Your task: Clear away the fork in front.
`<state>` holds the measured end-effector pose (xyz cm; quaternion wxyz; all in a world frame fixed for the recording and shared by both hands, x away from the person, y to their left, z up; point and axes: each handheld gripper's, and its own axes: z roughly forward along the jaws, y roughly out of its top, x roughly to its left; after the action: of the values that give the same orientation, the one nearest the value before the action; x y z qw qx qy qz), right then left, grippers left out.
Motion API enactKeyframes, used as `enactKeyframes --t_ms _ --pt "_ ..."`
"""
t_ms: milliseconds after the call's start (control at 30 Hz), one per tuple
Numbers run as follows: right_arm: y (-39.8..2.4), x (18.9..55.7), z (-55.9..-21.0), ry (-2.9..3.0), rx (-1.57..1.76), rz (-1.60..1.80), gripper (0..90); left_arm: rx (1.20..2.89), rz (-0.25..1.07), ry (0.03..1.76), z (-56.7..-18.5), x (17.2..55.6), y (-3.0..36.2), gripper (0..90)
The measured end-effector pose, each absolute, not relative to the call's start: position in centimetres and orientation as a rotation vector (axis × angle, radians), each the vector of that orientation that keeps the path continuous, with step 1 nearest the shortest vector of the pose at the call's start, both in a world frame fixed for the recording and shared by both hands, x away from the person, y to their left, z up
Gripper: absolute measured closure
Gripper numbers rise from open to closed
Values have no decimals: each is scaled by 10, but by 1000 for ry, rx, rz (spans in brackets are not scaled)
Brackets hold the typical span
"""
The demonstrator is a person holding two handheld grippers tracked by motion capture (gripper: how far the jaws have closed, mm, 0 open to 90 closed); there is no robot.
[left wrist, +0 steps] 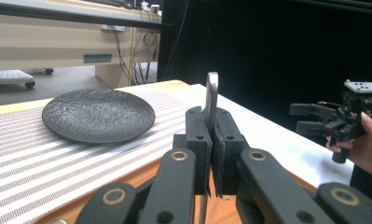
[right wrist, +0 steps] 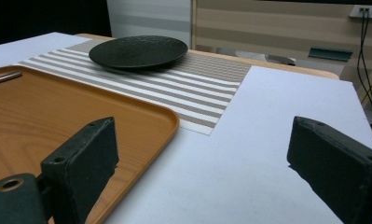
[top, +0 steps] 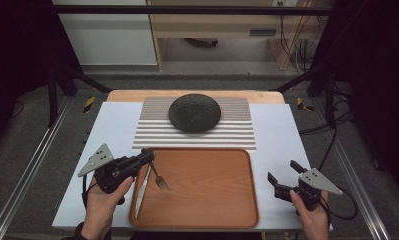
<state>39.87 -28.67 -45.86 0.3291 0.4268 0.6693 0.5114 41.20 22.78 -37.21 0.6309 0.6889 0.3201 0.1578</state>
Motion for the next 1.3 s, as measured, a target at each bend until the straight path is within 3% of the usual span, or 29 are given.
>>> enactKeyframes --t_ms 1300 --pt "-288 402 -463 1776 1131 1297 77 1720 323 633 -384 387 215 867"
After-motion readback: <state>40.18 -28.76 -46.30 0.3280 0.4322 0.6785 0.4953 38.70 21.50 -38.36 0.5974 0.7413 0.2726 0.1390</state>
